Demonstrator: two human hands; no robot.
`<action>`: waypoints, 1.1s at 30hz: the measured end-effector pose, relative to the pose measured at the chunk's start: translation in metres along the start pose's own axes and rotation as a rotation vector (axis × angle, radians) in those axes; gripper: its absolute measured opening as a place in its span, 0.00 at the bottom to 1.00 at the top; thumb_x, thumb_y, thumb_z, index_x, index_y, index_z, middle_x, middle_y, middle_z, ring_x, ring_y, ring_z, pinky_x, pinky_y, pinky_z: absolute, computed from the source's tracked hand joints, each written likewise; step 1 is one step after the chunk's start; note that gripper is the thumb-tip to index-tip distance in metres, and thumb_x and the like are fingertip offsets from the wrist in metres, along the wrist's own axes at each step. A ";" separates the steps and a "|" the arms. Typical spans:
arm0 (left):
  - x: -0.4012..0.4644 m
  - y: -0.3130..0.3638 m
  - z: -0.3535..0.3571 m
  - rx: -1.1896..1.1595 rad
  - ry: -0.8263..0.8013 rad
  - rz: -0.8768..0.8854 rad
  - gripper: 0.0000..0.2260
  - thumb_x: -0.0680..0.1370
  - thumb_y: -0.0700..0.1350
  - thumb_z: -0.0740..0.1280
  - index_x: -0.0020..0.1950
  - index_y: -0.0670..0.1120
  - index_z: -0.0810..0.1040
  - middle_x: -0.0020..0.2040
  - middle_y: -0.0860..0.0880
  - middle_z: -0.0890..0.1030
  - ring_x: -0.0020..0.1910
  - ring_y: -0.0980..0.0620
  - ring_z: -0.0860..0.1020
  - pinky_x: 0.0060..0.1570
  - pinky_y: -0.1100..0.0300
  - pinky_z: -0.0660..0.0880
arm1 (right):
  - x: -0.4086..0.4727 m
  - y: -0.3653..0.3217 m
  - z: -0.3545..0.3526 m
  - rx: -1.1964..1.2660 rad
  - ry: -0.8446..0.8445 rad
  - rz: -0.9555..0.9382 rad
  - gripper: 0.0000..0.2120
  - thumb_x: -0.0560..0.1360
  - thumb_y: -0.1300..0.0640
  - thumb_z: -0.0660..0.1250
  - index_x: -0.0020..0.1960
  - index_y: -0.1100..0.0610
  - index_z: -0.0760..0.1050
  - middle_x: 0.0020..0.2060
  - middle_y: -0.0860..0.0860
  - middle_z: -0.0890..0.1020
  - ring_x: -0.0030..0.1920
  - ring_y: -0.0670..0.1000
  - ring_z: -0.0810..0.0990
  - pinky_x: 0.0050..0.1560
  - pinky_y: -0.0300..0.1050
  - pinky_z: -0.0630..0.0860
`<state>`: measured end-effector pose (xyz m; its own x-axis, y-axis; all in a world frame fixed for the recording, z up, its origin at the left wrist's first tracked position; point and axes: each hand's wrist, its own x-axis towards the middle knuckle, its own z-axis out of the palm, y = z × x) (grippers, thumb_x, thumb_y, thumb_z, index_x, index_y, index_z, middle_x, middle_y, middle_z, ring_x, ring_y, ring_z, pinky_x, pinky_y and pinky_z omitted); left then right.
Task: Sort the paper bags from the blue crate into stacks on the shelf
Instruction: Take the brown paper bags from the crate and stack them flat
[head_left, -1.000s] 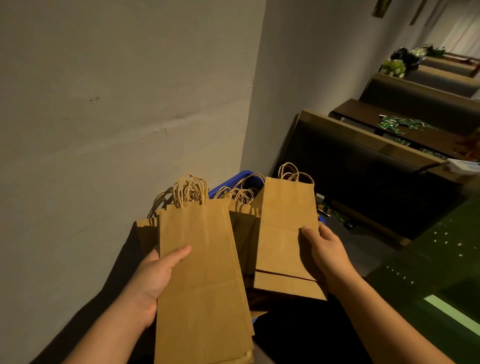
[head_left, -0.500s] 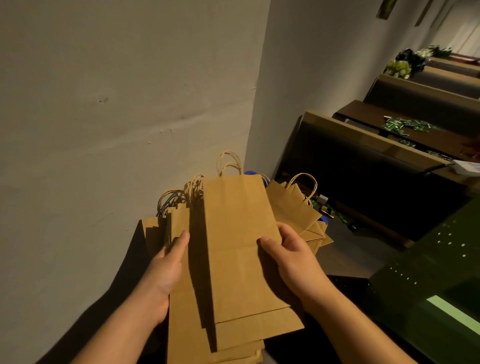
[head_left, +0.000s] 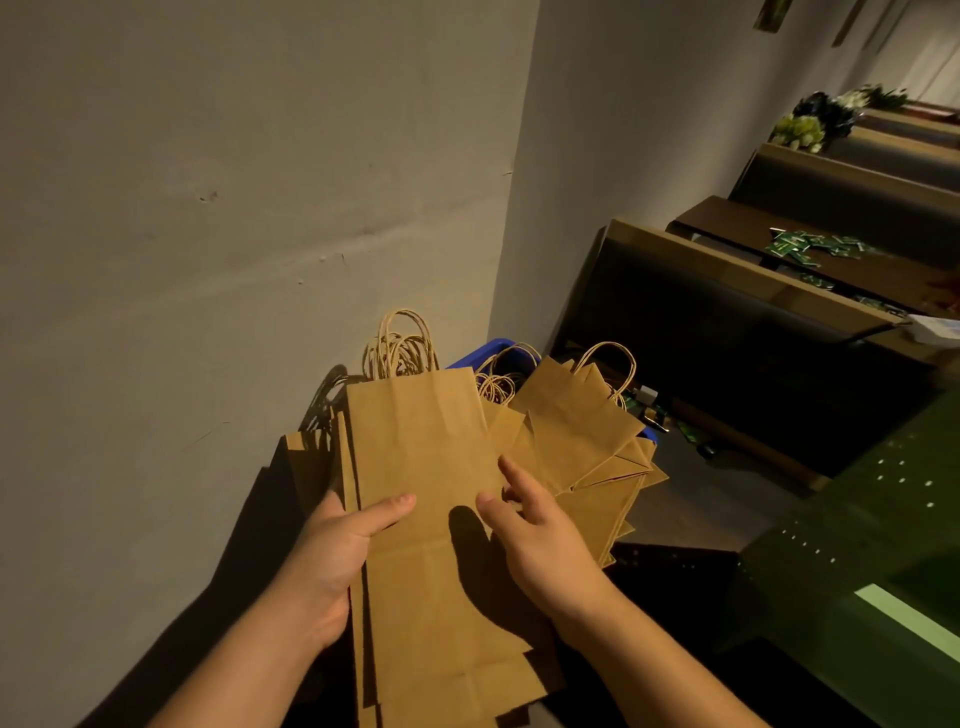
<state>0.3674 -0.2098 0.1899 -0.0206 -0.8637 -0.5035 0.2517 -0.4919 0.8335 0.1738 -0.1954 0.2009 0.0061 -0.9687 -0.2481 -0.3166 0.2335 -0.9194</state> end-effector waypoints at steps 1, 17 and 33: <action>0.000 -0.001 0.000 -0.019 -0.013 0.001 0.27 0.71 0.43 0.76 0.69 0.50 0.75 0.57 0.42 0.85 0.55 0.40 0.83 0.48 0.45 0.80 | 0.001 0.000 0.002 0.043 -0.029 0.024 0.36 0.79 0.35 0.62 0.83 0.41 0.53 0.77 0.40 0.64 0.76 0.45 0.65 0.77 0.47 0.64; -0.002 0.005 -0.039 0.005 0.004 0.030 0.25 0.68 0.42 0.77 0.65 0.48 0.78 0.51 0.43 0.87 0.51 0.39 0.85 0.50 0.43 0.81 | 0.052 -0.008 -0.003 0.120 0.227 0.221 0.13 0.82 0.48 0.66 0.63 0.52 0.76 0.51 0.50 0.82 0.48 0.51 0.82 0.43 0.45 0.79; -0.008 0.017 -0.078 0.008 -0.028 0.001 0.54 0.40 0.54 0.88 0.66 0.49 0.77 0.54 0.41 0.87 0.49 0.38 0.86 0.49 0.41 0.81 | 0.125 0.005 0.054 -0.521 0.180 0.644 0.52 0.54 0.24 0.77 0.67 0.53 0.67 0.64 0.58 0.75 0.64 0.61 0.73 0.61 0.56 0.74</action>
<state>0.4477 -0.2028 0.1904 -0.0476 -0.8667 -0.4966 0.2443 -0.4921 0.8355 0.2241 -0.3109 0.1487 -0.4626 -0.6689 -0.5818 -0.6037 0.7183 -0.3459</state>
